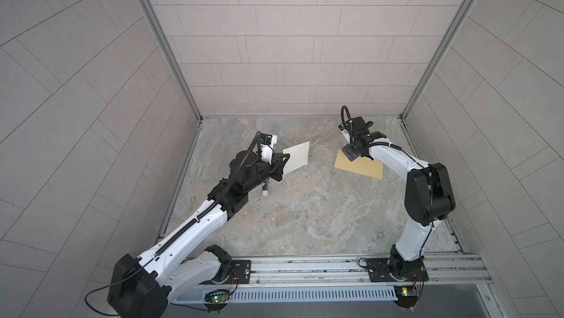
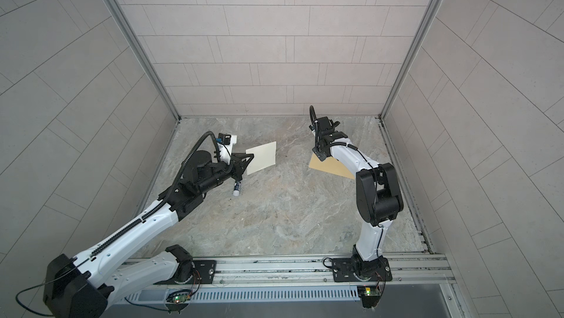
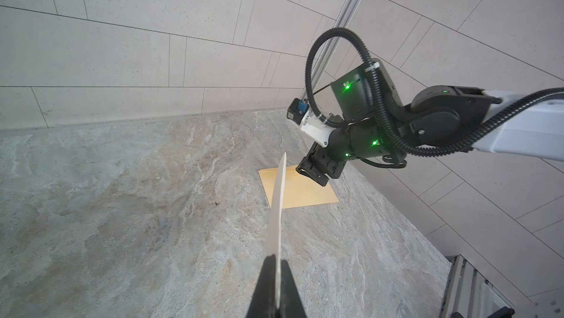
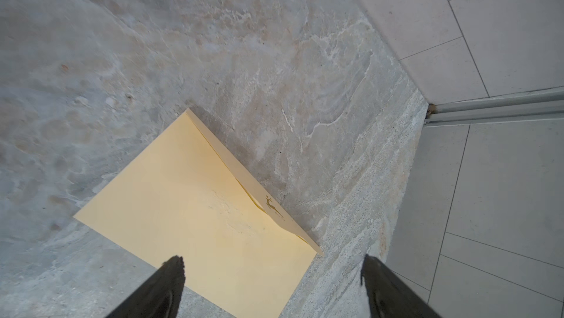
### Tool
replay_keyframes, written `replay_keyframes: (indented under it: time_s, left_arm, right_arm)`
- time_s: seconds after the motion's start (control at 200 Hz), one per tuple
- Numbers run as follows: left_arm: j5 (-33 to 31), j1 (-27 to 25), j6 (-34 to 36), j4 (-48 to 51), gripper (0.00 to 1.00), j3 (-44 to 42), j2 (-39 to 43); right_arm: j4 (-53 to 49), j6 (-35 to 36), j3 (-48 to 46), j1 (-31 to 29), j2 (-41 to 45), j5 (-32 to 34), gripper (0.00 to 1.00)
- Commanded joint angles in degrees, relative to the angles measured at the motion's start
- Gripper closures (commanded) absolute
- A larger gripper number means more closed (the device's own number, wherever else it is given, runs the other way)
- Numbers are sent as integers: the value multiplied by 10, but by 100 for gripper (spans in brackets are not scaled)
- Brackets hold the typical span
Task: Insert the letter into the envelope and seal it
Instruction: 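Grasp the yellow envelope's edge nearest the robot with the right gripper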
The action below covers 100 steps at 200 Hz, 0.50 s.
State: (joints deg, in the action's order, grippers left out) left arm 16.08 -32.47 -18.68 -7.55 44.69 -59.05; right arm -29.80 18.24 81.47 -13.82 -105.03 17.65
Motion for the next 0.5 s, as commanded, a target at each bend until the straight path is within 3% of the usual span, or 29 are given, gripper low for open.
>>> replay_keyframes:
  time_s: [0.0,0.215,0.495]
  left_arm:
    - [13,4,-12,-26,100,-8,4]
    - [21,5,-22,-34,100,-10,-3]
    - [23,6,-25,-40,100,-11,-6]
  right_arm:
    - [-60,16,36,-2,-33,51,15]
    - [-95,27,69,-2,-97,88,19]
    - [-93,48,103,-4,-156,142,41]
